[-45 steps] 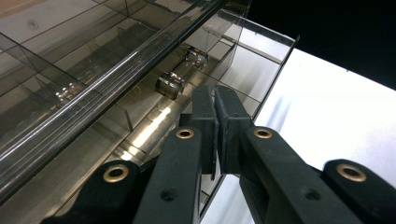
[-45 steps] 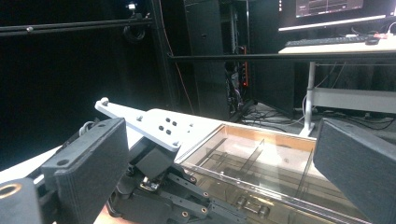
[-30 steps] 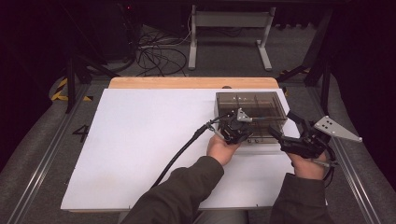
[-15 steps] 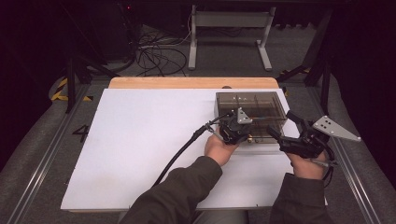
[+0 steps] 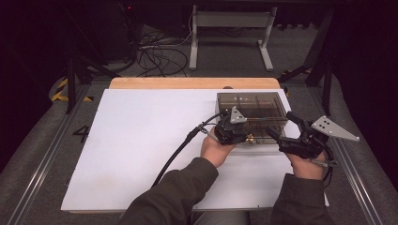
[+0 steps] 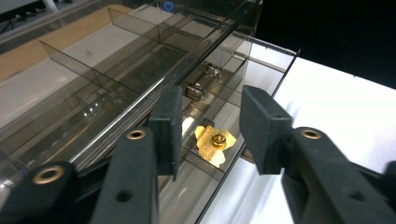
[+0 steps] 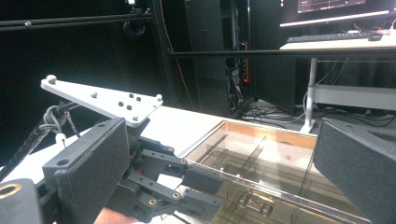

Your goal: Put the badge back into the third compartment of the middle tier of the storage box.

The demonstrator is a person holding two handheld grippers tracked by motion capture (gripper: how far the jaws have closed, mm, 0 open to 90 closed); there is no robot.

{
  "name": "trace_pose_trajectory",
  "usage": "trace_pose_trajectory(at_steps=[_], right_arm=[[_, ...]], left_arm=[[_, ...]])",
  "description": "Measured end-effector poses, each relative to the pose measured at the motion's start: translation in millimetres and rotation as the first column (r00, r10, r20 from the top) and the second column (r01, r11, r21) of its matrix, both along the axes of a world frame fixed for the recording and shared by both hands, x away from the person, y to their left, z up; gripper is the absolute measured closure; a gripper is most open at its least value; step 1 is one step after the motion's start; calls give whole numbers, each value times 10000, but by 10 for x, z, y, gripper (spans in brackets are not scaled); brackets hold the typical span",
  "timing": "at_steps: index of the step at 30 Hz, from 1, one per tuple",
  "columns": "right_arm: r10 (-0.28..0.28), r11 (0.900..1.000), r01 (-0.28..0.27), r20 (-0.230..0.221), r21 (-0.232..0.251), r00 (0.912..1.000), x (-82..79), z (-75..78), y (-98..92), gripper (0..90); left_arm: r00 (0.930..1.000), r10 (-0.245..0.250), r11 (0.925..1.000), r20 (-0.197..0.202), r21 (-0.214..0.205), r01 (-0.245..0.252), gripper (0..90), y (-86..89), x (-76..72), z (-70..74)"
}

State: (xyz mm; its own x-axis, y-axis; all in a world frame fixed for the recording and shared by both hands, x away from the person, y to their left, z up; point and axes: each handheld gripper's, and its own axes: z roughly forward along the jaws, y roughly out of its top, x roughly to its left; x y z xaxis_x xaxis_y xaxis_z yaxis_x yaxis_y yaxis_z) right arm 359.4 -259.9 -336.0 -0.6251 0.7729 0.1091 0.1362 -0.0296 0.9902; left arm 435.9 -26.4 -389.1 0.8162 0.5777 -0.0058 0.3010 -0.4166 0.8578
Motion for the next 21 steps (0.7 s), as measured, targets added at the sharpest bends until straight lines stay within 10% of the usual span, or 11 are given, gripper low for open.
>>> trace_pose_trajectory(at_steps=[21], right_arm=[[79,9994,-83,-121,-329,9999,23,-22,96,41]], left_arm=[[9982,-125,9926,587,-1203,195,426,315,-157,223]])
